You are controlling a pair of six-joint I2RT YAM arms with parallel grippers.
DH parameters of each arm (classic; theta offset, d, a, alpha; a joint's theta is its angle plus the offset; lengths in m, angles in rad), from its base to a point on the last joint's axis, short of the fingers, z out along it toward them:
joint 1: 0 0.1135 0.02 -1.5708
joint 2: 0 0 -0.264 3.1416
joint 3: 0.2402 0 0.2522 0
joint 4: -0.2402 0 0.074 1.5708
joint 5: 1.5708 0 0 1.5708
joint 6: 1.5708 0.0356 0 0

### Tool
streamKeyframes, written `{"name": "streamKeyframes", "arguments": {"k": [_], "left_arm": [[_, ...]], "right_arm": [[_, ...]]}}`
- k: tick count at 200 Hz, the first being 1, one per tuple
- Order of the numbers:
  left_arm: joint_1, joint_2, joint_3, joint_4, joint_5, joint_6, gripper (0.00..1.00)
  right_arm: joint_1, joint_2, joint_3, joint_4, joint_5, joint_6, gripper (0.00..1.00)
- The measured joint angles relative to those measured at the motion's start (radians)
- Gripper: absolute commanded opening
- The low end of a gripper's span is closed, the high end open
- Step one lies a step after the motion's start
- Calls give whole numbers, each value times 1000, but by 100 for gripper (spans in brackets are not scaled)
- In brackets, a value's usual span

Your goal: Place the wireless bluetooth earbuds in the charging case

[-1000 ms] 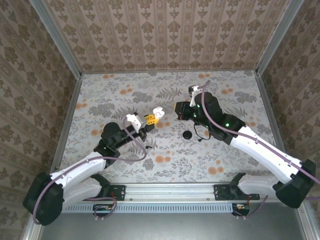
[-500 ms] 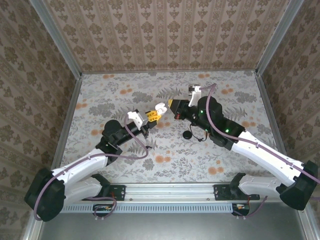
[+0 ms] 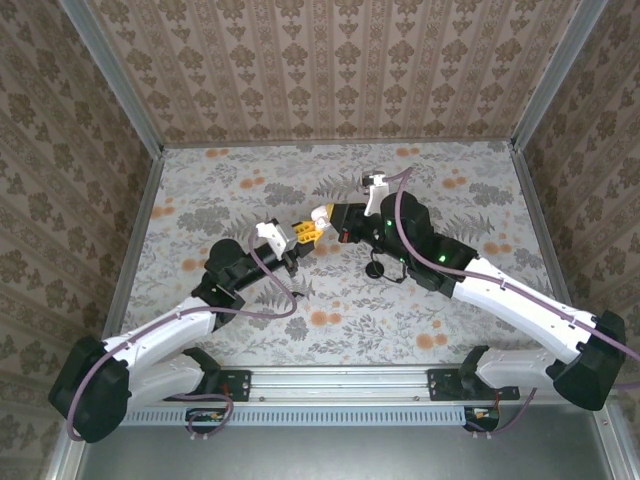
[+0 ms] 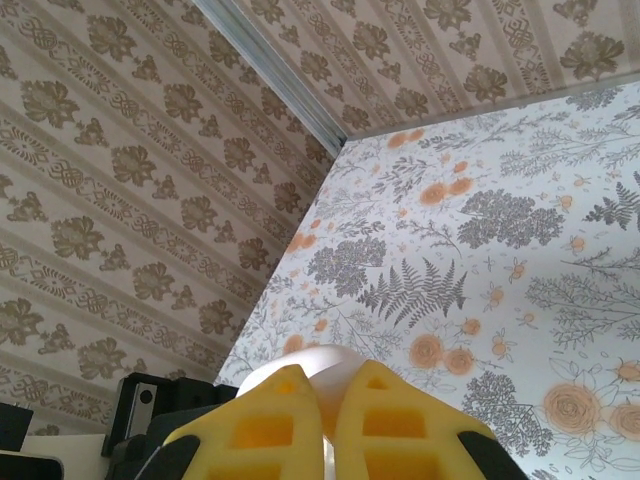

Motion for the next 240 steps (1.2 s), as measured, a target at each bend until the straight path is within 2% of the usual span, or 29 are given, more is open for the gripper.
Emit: {"name": "streamKeyframes", "arguments": {"k": [240], "left_arm": [[0,0,4,-3,0,0,0]], "right_arm": [[14,55,175,-266,-4,9,5]]}}
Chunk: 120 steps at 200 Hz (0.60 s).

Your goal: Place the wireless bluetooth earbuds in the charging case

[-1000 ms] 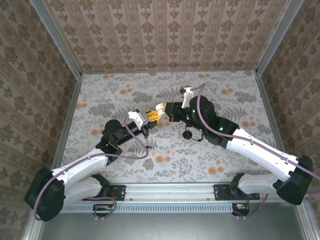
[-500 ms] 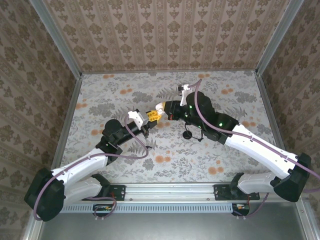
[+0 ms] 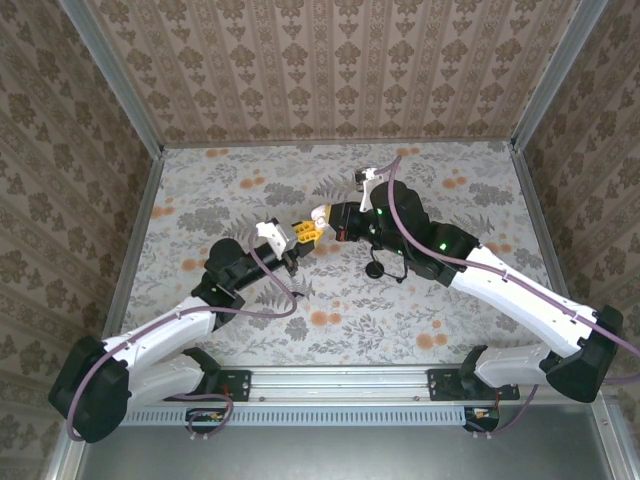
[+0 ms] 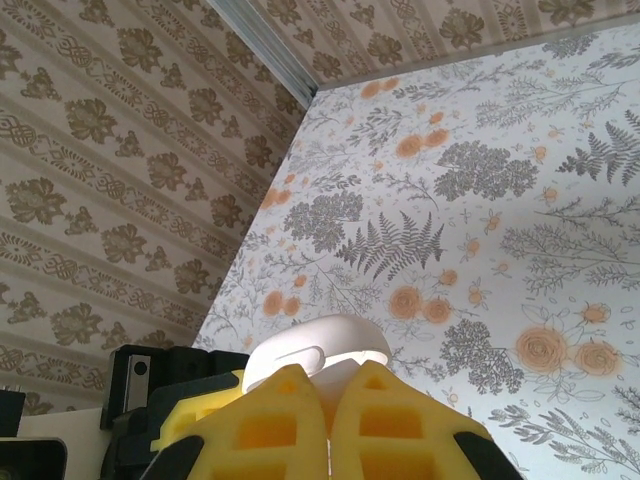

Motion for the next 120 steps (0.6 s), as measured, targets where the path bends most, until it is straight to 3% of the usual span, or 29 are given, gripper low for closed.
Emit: {"name": "streamKeyframes", "arguments": {"k": [75,120], "left_arm": [[-5,0,0,-27,-16,0,0],[-5,0,0,-57,-23,0,0]], "right_arm": [[0,81,98,-120,-1,-1,6],[-1,121,144,-188,-1,-4,16]]}}
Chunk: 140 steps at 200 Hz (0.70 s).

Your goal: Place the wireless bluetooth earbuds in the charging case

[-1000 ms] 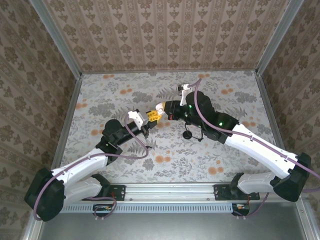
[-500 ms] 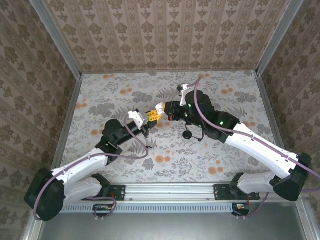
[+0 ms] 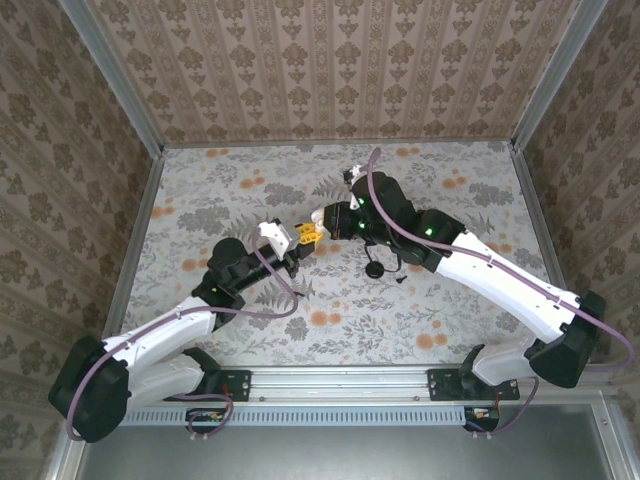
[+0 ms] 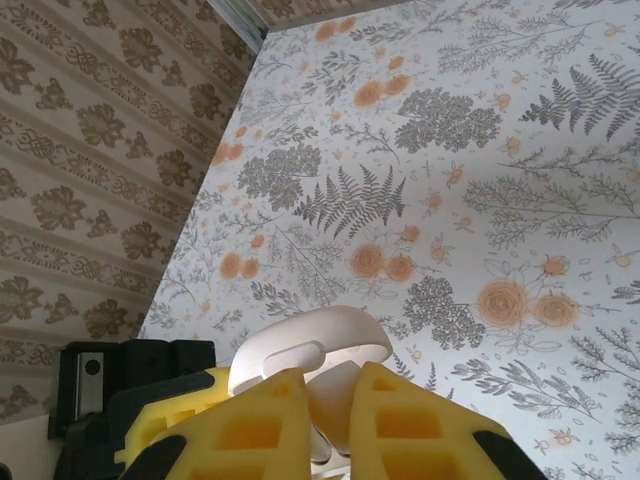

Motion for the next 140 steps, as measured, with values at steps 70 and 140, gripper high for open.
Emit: {"name": "streamKeyframes", "arguments": {"k": [70,140], "left_arm": [[0,0,0,-3,0,0,0],[-8,-4,0,-2,18,0,0]], "right_arm": [[0,19,32,-43,0,-5,31],[1,27,79,-96,0,-24,45]]}}
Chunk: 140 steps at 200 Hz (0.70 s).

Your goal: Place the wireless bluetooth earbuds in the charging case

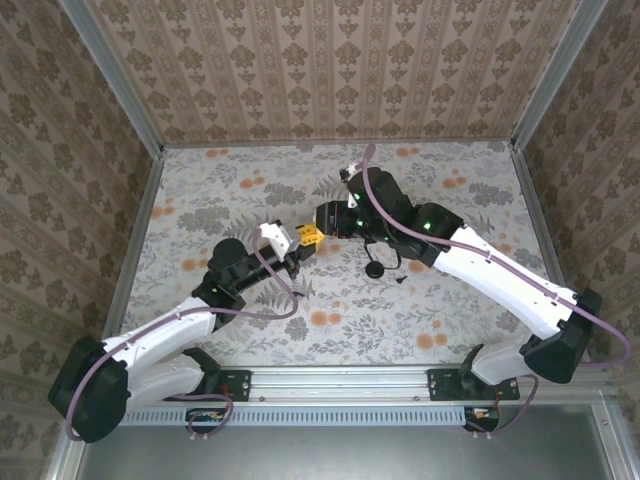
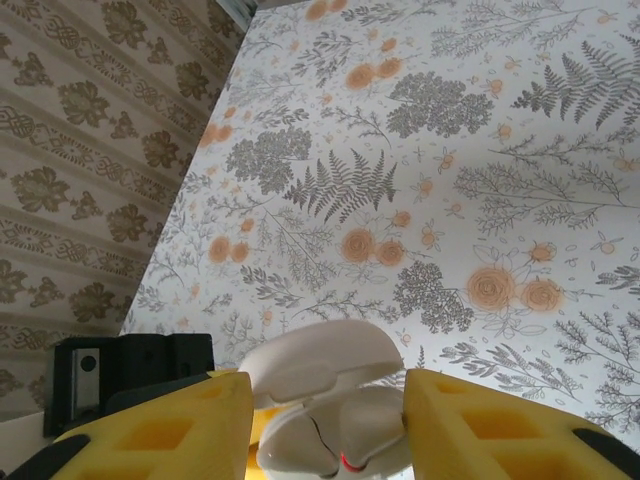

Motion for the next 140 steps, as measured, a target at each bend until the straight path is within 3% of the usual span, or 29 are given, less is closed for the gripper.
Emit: {"name": "streamKeyframes", "arguments": {"k": [50,90,140], "left_arm": [[8,-14,10,-19,82,-11,0],[30,-16,13,-23,171,-62,0],[35,-15,39,-58,254,-119,0]], "right_arm": [[-85,-54,15,-12,-56,-35,44],[-207,-68,-45,80,-273,-16,33],[-234,5,-142,206,-535,64,22]]}}
